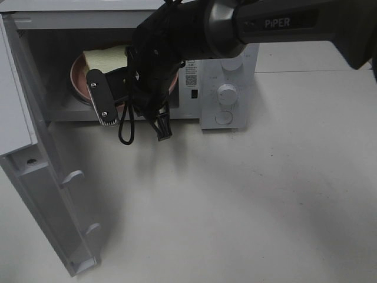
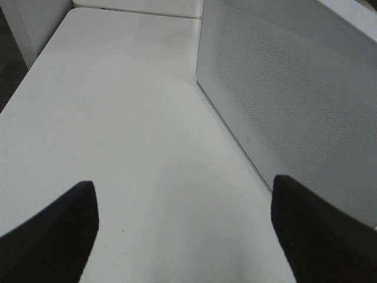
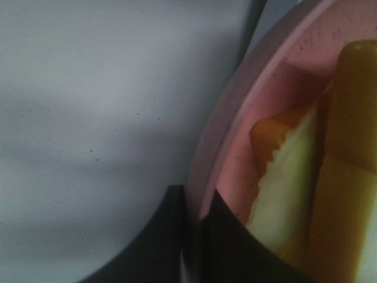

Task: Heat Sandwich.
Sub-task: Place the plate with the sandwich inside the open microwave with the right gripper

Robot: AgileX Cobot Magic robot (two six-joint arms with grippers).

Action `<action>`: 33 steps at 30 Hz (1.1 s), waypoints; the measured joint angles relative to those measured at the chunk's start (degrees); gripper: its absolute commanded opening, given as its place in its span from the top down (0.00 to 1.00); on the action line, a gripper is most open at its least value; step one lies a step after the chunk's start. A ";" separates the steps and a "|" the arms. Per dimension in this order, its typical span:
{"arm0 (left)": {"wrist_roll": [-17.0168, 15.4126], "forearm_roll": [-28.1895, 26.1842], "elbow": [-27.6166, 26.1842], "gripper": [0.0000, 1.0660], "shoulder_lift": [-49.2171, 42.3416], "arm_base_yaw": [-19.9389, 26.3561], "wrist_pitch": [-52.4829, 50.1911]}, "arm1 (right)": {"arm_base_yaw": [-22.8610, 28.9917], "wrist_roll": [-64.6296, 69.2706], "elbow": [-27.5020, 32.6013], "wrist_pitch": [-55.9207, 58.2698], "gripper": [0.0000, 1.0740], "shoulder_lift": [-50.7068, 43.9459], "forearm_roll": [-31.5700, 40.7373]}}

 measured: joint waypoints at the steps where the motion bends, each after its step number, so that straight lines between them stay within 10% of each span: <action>1: 0.00 0.00 0.00 0.28 0.00 0.00 0.00 | -0.17 -0.17 -0.86 0.06 1.00 0.63 0.00; 33: 0.00 0.00 0.00 0.28 0.00 0.00 0.00 | -3.67 -1.20 -14.67 -0.52 1.00 10.77 3.09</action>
